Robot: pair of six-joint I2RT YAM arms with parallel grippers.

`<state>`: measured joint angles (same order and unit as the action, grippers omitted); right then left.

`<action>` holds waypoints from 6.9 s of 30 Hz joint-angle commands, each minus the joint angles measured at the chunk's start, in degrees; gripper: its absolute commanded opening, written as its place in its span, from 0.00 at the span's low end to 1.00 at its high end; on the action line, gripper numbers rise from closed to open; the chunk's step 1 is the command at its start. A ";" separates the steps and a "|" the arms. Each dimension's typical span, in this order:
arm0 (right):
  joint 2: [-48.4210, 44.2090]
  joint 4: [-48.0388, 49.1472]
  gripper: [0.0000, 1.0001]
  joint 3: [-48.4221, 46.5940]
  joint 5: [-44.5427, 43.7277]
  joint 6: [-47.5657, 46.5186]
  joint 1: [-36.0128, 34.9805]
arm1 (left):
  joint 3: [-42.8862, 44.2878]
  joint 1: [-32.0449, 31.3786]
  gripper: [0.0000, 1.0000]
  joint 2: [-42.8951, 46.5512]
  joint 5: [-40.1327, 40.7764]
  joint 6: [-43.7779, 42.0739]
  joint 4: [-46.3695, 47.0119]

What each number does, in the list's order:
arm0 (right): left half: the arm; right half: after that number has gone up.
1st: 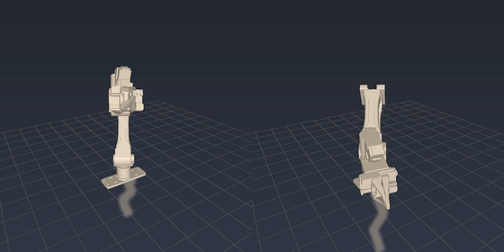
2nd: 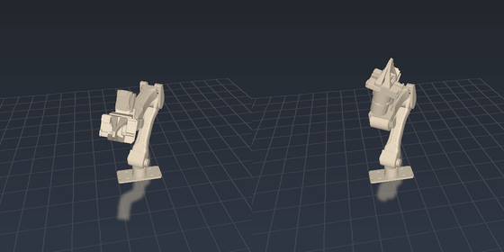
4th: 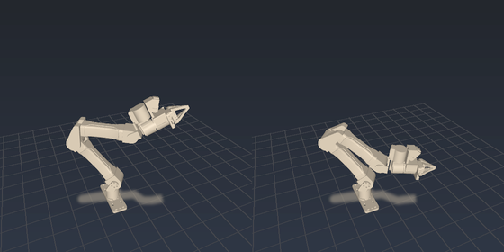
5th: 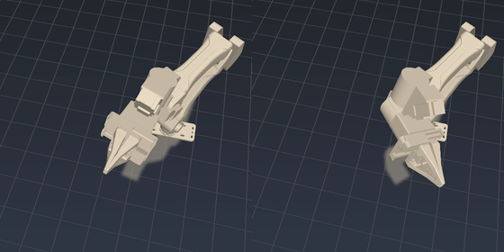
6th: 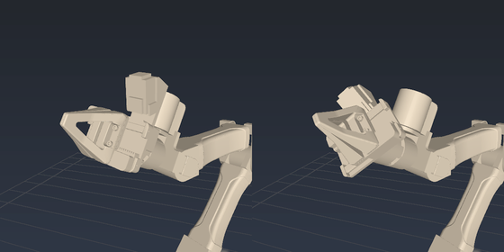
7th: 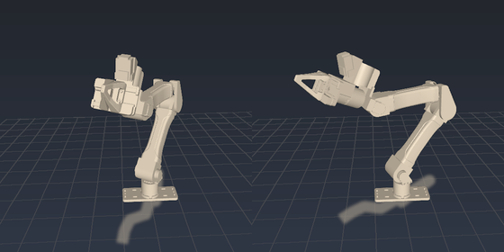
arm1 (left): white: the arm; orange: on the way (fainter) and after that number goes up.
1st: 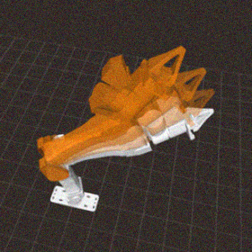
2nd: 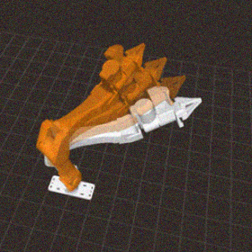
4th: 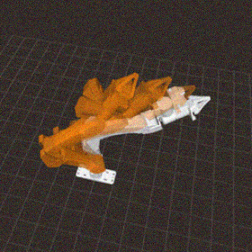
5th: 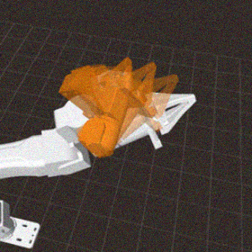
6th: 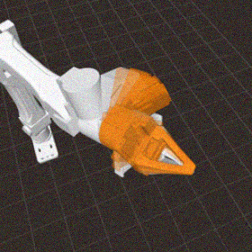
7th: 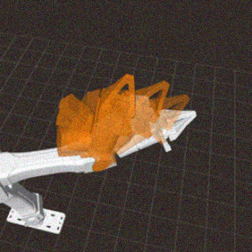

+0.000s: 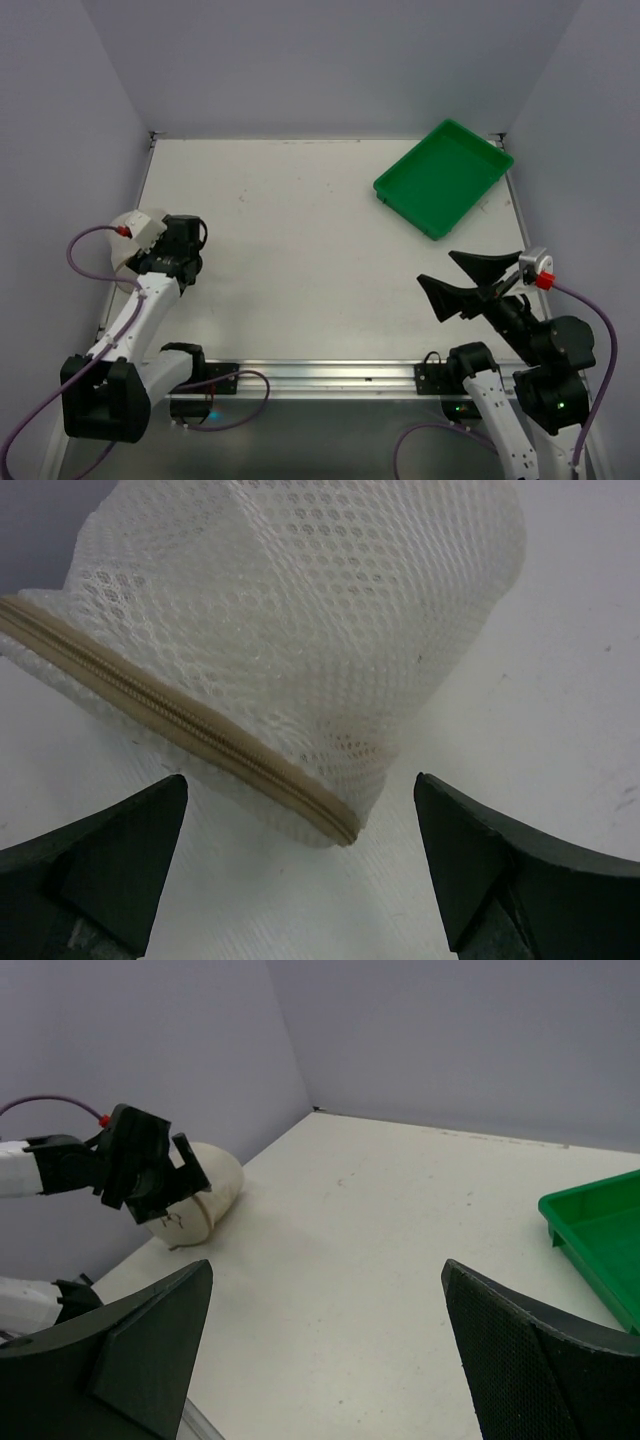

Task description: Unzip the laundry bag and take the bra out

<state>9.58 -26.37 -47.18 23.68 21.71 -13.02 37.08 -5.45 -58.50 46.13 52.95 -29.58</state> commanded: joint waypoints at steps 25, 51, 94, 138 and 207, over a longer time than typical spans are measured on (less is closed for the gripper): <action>8.42 5.54 0.99 0.33 7.33 3.07 -2.01 | 13.19 -22.03 0.00 -8.03 -37.08 -38.35 4.80; 35.14 7.73 0.84 1.83 -13.83 5.35 -22.21 | 23.54 -39.20 0.00 -7.33 -19.53 -24.65 -9.51; 64.47 15.04 0.83 -11.08 -45.19 8.52 -48.40 | 8.02 -18.11 1.00 4.97 -35.40 -19.20 3.83; 58.36 17.41 0.00 -11.27 6.44 -5.19 -36.39 | -22.56 -14.50 1.00 28.62 -78.80 -15.25 40.21; 66.62 27.95 0.35 -5.03 -30.98 18.80 -49.47 | -13.35 -28.74 0.00 6.38 -49.82 7.70 45.40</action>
<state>75.92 0.43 -49.98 -6.52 40.95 -62.24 22.17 -33.89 -52.62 -4.82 60.93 12.80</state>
